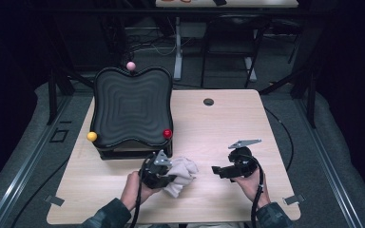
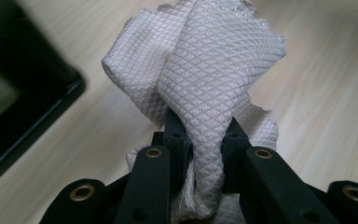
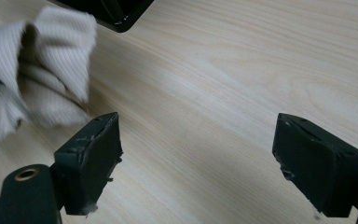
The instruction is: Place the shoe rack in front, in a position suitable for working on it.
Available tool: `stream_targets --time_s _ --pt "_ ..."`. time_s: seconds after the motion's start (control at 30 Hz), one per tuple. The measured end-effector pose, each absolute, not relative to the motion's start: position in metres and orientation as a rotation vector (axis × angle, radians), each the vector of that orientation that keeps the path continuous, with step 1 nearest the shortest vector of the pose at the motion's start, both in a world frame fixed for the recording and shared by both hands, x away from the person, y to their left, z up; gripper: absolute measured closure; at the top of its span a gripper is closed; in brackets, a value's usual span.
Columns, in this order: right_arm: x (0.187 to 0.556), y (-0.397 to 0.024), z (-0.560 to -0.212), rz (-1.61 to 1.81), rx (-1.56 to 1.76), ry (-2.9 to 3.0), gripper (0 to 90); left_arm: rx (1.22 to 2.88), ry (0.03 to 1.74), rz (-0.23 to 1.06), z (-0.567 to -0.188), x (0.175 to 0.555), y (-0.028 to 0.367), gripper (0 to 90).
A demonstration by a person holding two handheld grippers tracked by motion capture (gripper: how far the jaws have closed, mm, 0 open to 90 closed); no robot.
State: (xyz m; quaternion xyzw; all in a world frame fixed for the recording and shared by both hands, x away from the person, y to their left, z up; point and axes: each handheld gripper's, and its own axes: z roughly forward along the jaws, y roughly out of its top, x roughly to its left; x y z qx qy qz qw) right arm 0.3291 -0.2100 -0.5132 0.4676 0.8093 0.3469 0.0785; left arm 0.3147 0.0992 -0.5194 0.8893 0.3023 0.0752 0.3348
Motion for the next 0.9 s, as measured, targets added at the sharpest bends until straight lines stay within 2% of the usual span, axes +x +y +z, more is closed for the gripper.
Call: stream_targets --time_s 0.1,0.43,0.9 --pt "0.33 -0.208 -0.513 1.048 1.391 2.425 14.9 2.309 0.824 0.202 -0.516 0.316 0.114 77.8" --pt "0.332 -0.193 -0.508 1.075 1.343 2.443 15.5 2.253 1.007 0.246 -0.509 0.3 0.204 77.7" --pt "0.337 -0.176 -0.506 1.078 1.288 2.452 16.1 2.24 1.177 0.267 -0.523 0.284 0.287 77.6"
